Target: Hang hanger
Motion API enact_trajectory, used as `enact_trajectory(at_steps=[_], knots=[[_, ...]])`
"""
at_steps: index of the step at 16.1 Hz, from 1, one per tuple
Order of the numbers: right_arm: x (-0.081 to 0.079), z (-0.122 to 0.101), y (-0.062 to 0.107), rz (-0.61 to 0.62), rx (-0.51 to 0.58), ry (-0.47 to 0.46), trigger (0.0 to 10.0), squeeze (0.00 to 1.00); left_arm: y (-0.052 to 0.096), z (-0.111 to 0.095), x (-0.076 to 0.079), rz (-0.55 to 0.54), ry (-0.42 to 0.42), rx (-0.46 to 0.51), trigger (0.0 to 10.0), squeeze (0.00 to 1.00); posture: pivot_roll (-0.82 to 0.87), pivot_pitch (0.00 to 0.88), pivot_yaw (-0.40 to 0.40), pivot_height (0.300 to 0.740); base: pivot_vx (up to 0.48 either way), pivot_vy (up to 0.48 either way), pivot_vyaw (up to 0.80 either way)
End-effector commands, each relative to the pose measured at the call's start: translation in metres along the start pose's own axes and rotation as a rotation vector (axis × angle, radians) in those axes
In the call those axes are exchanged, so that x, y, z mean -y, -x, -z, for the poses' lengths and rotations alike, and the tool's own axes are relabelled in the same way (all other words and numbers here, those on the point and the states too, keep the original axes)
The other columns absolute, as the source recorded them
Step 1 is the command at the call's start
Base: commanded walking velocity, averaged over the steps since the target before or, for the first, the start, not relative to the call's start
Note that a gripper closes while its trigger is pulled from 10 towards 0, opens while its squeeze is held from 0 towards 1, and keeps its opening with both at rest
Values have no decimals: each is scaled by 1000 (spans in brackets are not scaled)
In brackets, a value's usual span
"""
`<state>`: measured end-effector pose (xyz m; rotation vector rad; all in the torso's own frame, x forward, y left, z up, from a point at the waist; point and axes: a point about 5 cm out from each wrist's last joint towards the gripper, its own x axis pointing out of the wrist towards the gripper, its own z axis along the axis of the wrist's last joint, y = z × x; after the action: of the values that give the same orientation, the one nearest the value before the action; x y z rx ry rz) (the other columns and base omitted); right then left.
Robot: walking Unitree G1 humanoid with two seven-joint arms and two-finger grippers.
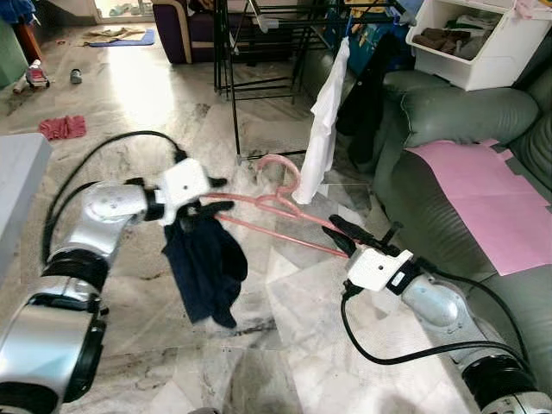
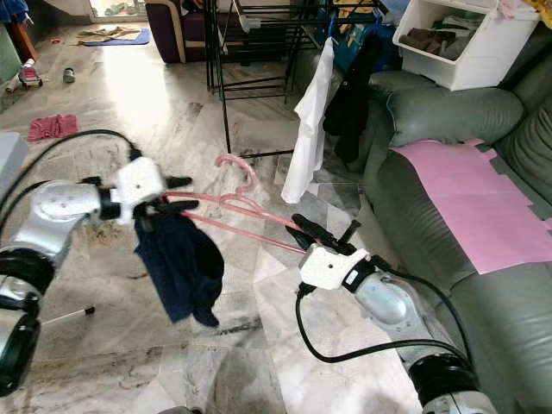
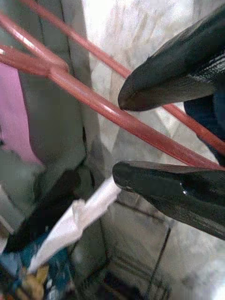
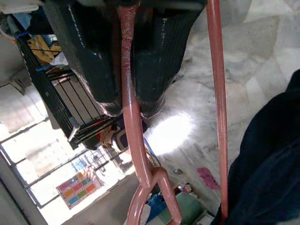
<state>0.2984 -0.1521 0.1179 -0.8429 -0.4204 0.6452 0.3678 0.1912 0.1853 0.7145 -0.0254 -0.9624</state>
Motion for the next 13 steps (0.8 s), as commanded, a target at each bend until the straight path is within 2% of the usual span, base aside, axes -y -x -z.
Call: enact_trajectory(at_steps=[1,4,5,6,7,8,10,11,13], knots=[[9,-4,-5,57,27,0,10000,0,3,-4,-5,-40,-23,24,10000,1000,66,66,-64,740,0,0,0],[12,-3,-8,124,-6,12,10000,0,6,-5,-8,-152,-13,57,10000,1000,61,64,-63,740,0,0,0],[15,-3,-11,176,-20,-1,10000,0,5,-6,-10,-236,21,91,10000,1000,61,64,-63,740,0,0,0],[16,-3,-11,185,-22,-2,10000,0,5,-5,-10,-257,38,99,10000,1000,61,64,-63,740,0,0,0],[18,-4,-14,211,-24,-9,10000,0,3,-7,-8,-313,114,158,10000,1000,56,62,-62,740,0,0,0],[19,-6,-16,230,-26,-21,10000,0,-1,-9,-3,-367,204,222,10000,1000,58,62,-64,740,0,0,0],[19,-7,-20,263,-34,-42,10000,0,-5,-1,7,-445,270,231,10000,1000,59,63,-63,740,0,0,0],[20,-8,-23,285,-36,-62,10000,0,-8,5,16,-489,324,216,10000,1000,58,63,-62,740,0,0,0],[22,-19,-29,285,0,-88,10000,0,-20,17,38,-545,341,129,10000,1000,37,58,-55,740,0,0,0]])
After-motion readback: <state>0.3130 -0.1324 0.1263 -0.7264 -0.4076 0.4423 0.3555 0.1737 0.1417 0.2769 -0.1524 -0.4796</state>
